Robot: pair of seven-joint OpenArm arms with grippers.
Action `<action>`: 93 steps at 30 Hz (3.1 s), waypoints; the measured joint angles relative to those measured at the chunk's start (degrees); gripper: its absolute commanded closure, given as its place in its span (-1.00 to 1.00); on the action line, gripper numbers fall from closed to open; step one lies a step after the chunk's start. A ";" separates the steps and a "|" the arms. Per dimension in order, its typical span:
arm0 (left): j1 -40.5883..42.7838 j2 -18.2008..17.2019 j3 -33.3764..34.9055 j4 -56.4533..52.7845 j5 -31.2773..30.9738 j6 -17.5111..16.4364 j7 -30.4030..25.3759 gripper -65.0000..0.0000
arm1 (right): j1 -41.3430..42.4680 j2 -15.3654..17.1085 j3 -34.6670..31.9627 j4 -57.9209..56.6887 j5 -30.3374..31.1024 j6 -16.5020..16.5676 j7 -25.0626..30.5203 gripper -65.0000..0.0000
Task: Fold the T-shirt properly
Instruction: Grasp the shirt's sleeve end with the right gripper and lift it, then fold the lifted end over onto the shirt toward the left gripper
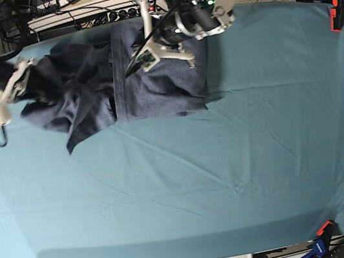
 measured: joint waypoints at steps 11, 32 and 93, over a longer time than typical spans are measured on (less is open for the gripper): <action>6.49 -10.56 -10.16 9.16 -0.02 0.15 0.28 1.00 | -2.60 -8.76 -0.98 13.68 -9.33 0.04 0.00 1.00; 12.22 -14.16 -28.98 13.22 -11.89 -2.49 1.55 1.00 | -1.77 -13.66 -34.34 18.03 -38.66 -2.56 15.04 1.00; 12.20 -14.14 -28.98 13.22 -11.89 -2.51 1.55 1.00 | 7.43 -19.87 -53.79 -0.20 -52.68 -8.33 23.10 0.75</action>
